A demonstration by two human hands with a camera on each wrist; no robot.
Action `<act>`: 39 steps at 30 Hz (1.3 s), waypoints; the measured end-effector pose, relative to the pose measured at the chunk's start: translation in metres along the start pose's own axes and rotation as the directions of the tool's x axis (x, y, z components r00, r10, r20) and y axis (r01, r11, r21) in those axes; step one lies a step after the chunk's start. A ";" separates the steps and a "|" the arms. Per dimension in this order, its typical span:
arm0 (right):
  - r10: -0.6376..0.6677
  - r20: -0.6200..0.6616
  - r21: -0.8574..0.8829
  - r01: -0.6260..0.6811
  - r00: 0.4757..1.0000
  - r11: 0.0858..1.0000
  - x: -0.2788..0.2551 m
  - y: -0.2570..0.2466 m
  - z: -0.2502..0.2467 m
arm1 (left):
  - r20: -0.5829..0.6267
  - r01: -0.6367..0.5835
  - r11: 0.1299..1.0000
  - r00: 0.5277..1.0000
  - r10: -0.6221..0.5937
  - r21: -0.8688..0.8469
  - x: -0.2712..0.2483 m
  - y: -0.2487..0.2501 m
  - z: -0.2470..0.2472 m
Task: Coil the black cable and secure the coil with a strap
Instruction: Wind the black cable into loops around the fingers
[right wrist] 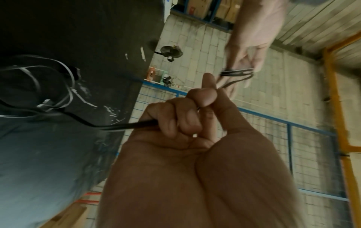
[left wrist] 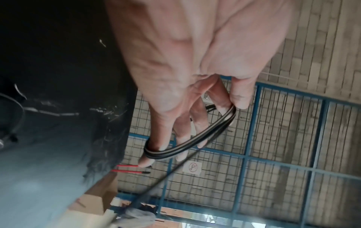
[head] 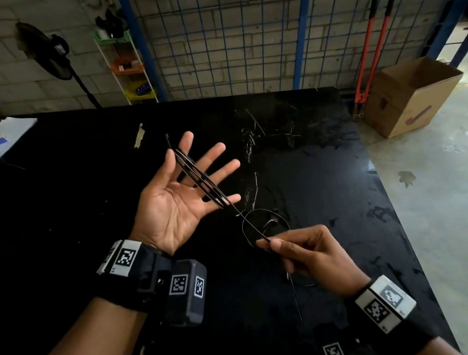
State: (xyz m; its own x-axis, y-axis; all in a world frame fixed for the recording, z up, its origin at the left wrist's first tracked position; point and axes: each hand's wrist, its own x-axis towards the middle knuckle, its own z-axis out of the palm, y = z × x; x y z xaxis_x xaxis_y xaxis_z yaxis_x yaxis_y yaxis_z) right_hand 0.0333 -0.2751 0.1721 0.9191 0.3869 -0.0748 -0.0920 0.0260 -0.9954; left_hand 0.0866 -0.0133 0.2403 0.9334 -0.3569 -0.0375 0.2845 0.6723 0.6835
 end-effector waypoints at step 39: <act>-0.246 -0.045 -0.279 0.224 0.968 0.934 0.029 -0.049 -0.009 | -0.181 0.333 0.857 0.942 -0.283 0.393 0.001 -0.034 0.000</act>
State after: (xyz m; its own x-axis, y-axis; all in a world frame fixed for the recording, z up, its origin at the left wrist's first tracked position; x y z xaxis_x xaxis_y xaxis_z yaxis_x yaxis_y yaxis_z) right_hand 0.0683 -0.2732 0.2186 0.9296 0.3272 0.1694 0.2269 -0.1463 -0.9629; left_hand 0.0776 -0.0366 0.2175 0.8381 -0.4093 -0.3607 0.4688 0.2020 0.8599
